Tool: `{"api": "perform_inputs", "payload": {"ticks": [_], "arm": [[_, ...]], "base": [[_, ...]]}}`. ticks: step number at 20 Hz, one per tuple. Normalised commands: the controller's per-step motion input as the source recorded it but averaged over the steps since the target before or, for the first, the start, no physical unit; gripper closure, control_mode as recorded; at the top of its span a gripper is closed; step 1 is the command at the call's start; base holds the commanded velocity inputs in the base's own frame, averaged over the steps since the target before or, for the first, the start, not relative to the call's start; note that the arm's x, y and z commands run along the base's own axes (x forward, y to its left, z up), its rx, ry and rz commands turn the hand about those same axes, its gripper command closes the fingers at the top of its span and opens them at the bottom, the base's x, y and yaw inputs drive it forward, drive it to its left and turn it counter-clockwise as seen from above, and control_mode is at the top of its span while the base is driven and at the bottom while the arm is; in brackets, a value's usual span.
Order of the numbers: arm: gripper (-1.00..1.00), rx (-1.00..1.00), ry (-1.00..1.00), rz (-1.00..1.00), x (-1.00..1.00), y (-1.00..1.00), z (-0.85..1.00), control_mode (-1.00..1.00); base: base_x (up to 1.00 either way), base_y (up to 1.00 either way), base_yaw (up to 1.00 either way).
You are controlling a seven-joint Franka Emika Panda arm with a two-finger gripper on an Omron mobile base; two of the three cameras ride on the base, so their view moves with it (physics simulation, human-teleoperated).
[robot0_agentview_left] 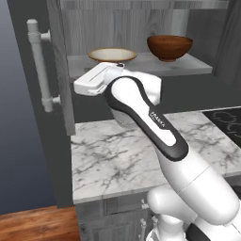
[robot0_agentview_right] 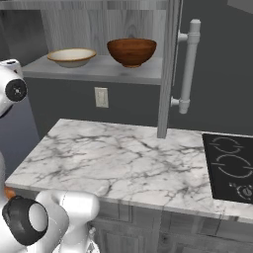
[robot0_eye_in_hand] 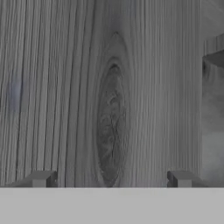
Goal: Move the bowls from the cabinet to the plates on the dining table.
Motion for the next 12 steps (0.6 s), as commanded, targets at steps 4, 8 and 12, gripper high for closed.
{"api": "perform_inputs", "payload": {"ticks": [4,8,12], "arm": [[-1.0,-0.01,-0.01,-0.05,0.19,0.5,-0.13,-1.0],[-1.0,-0.07,0.0,-0.09,0.26,0.32,-0.03,-1.0],[-1.0,-0.06,-0.1,-0.01,-0.18,0.2,0.01,-1.0]], "base": [[0.0,0.0,0.0],[0.0,0.0,0.0],[0.0,0.0,0.0]]}}
